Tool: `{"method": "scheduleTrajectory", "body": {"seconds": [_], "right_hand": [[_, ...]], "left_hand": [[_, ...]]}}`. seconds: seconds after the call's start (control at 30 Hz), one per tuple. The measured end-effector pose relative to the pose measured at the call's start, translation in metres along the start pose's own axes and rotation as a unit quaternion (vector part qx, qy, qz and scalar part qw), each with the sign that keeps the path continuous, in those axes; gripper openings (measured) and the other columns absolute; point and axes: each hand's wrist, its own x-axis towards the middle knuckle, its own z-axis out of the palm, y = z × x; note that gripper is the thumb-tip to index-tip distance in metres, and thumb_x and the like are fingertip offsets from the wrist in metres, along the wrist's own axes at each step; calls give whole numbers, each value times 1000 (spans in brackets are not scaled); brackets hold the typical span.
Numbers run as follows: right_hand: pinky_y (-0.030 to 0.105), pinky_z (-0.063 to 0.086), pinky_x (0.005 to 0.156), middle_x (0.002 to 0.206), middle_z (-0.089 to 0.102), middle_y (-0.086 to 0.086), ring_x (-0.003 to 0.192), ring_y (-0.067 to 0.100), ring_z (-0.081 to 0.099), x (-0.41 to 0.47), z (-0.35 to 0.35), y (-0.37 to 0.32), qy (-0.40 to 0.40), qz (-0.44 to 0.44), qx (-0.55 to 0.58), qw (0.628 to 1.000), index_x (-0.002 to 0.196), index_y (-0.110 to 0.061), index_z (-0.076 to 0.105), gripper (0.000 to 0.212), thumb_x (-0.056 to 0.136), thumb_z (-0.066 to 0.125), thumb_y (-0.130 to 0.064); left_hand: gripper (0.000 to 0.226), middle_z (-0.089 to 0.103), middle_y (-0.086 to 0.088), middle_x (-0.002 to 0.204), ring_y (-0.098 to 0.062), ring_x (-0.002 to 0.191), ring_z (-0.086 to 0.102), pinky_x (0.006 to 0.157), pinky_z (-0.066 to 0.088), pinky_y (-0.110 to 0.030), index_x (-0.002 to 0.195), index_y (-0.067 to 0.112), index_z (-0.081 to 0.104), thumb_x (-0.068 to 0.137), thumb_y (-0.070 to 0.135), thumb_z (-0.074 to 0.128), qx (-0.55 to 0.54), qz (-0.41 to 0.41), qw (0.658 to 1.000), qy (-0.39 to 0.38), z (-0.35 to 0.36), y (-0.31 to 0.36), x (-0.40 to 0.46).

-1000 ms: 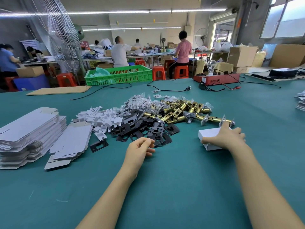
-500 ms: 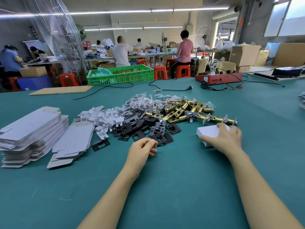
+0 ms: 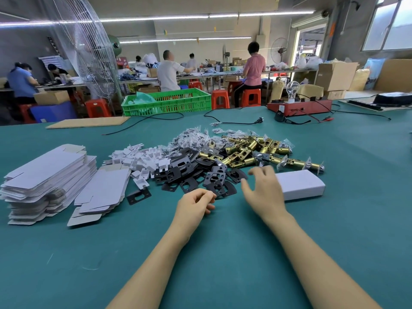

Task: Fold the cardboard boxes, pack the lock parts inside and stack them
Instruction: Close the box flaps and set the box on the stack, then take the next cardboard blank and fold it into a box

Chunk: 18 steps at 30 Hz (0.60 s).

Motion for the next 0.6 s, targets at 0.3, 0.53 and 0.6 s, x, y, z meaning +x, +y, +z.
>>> {"method": "scheduleTrajectory", "body": {"seconds": [0.3, 0.53, 0.6], "right_hand": [[8, 35, 57, 73, 66, 0, 68, 11, 56, 3, -5, 19, -141, -13, 88, 986, 81, -11, 69, 13, 89, 63, -20], [22, 43, 67, 79, 69, 1, 76, 13, 59, 5, -1, 21, -157, -5, 84, 984, 85, -10, 71, 17, 91, 61, -23], [14, 40, 62, 78, 67, -1, 74, 10, 58, 5, -1, 22, -158, -6, 90, 983, 84, -10, 70, 18, 92, 60, -23]], "left_hand": [[23, 64, -6, 110, -21, 95, 62, 83, 48, -35, 118, 12, 59, 96, 15, 54, 27, -23, 976, 215, -52, 4, 15], [62, 14, -11, 163, -29, 150, 2, 115, 5, -61, 152, 12, 27, 100, 41, 45, 463, -143, 827, 287, -130, -29, 7], [65, 12, -6, 164, -25, 151, -2, 114, 3, -67, 154, 15, 22, 101, 49, 37, 483, -193, 818, 245, -131, -38, 7]]}}
